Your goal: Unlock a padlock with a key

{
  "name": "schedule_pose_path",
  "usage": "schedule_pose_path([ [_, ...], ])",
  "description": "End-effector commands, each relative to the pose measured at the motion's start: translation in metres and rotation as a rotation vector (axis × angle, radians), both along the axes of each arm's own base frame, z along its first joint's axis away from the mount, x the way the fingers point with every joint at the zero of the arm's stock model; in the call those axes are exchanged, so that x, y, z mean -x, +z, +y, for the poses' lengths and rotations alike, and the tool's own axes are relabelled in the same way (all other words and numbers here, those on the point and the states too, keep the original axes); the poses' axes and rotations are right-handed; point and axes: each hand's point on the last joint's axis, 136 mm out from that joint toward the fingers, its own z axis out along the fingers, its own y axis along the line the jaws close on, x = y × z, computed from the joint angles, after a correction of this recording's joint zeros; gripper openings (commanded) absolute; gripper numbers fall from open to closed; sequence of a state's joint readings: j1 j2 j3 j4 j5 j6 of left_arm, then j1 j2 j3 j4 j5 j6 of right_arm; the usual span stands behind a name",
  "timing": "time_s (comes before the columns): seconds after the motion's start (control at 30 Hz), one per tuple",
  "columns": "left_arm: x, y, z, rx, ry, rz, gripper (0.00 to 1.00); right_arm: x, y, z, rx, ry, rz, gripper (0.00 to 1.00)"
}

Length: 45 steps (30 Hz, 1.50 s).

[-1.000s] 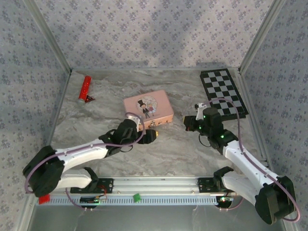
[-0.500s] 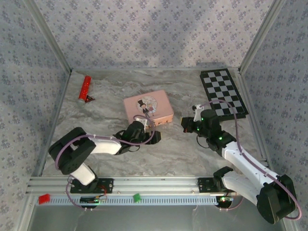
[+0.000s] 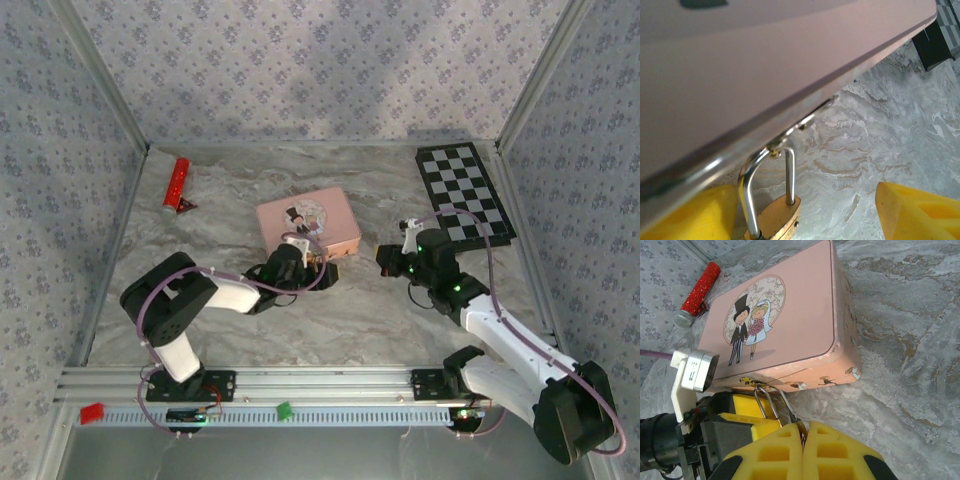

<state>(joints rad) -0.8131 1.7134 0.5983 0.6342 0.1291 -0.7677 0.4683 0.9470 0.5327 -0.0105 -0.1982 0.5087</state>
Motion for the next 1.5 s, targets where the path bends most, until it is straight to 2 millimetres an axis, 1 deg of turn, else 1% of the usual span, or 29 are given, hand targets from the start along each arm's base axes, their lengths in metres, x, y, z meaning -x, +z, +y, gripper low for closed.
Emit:
schedule_pose_path([
  [0.0, -0.003, -0.012, -0.005, -0.021, -0.024, 0.013, 0.72, 0.0, 0.003, 0.004, -0.014, 0.002, 0.002, 0.0],
  [0.13, -0.004, -0.012, -0.007, -0.014, -0.028, 0.011, 0.7, 0.0, 0.003, 0.007, -0.015, 0.009, 0.008, 0.0],
  [0.23, -0.005, -0.013, -0.007, -0.011, -0.026, 0.012, 0.67, 0.002, 0.002, 0.009, -0.011, 0.015, 0.011, 0.0],
  [0.33, -0.005, -0.013, -0.008, -0.007, -0.023, 0.012, 0.61, 0.002, 0.003, 0.01, -0.01, 0.017, 0.009, 0.0],
  [0.6, -0.006, -0.012, -0.011, 0.021, -0.028, 0.013, 0.38, 0.002, 0.0, 0.014, -0.007, 0.029, 0.017, 0.0],
  [0.77, -0.005, -0.01, -0.011, 0.025, -0.033, 0.012, 0.26, 0.004, -0.003, 0.014, -0.002, 0.029, 0.024, 0.0],
  [0.93, -0.005, -0.004, -0.01, 0.049, -0.021, 0.013, 0.17, 0.006, -0.006, 0.012, 0.002, 0.026, 0.032, 0.0],
  [1.0, -0.004, -0.001, -0.01, 0.062, -0.016, 0.013, 0.15, 0.006, -0.006, 0.012, 0.003, 0.024, 0.034, 0.0],
  [1.2, -0.003, 0.012, -0.008, 0.112, 0.004, 0.036, 0.15, 0.009, -0.012, 0.012, 0.0, 0.018, 0.057, 0.0],
  [1.3, -0.002, 0.022, -0.011, 0.143, 0.008, 0.095, 0.14, 0.014, -0.022, 0.016, -0.035, 0.017, 0.094, 0.0],
  [1.37, -0.002, 0.032, -0.011, 0.167, 0.022, 0.12, 0.14, 0.018, -0.03, 0.022, -0.085, 0.02, 0.126, 0.0],
  [1.47, -0.003, 0.041, -0.011, 0.163, 0.037, 0.165, 0.12, 0.022, -0.042, 0.032, -0.13, 0.031, 0.171, 0.0],
])
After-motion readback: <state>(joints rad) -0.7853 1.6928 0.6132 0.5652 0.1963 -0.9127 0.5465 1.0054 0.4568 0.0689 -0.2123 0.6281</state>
